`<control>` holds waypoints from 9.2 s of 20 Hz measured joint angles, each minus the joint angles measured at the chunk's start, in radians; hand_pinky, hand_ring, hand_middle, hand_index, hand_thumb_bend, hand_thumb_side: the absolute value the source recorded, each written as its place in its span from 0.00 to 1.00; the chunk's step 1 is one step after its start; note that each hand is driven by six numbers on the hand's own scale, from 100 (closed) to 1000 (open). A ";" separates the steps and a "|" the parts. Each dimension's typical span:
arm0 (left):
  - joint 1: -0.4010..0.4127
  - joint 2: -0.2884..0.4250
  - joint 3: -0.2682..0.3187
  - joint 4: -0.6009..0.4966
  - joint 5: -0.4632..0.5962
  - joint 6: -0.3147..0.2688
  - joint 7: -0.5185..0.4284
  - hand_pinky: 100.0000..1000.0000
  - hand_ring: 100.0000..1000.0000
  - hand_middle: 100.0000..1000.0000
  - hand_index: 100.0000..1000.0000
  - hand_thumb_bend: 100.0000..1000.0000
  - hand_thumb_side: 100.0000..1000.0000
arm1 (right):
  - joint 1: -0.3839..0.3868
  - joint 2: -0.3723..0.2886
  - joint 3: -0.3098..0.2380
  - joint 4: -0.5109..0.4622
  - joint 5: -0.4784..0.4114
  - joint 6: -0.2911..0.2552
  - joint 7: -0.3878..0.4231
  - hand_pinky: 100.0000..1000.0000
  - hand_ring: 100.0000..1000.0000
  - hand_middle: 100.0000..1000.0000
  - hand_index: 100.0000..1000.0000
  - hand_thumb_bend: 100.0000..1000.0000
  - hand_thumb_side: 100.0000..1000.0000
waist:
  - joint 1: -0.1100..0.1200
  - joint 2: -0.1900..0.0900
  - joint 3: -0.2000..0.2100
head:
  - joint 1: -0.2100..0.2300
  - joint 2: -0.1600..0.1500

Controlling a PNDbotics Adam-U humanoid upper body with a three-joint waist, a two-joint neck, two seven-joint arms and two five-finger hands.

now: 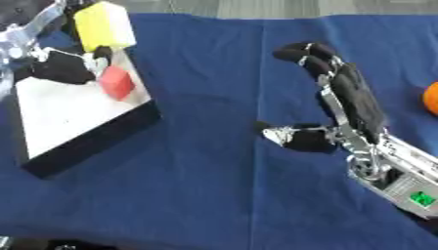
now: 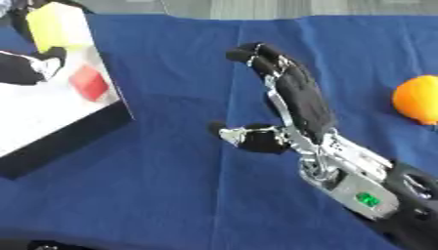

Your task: Pick up the objects with one hand, pass them to the other hand, and then place them into the box on the other side of the table.

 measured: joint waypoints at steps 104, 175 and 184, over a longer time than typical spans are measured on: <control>0.036 0.007 0.245 -0.133 0.610 -0.141 0.383 0.86 0.68 0.58 0.72 0.00 0.29 | 0.612 -0.368 -0.686 -0.008 -0.543 0.139 -0.154 0.73 0.74 0.72 0.80 0.65 0.14 | -0.013 0.096 -0.012 | -0.230 -0.128; 0.075 0.007 0.244 -0.133 0.537 -0.178 0.395 0.86 0.70 0.60 0.71 0.00 0.24 | 0.687 -0.287 -0.869 -0.008 -0.643 0.328 -0.050 0.70 0.68 0.64 0.73 0.62 0.17 | -0.004 0.175 0.006 | -0.277 -0.186; 0.075 0.007 0.244 -0.133 0.537 -0.179 0.396 0.86 0.70 0.60 0.71 0.00 0.24 | 0.661 -0.280 -0.895 -0.008 -0.671 0.328 -0.050 0.63 0.56 0.48 0.62 0.41 0.05 | 0.000 0.177 0.005 | -0.277 -0.186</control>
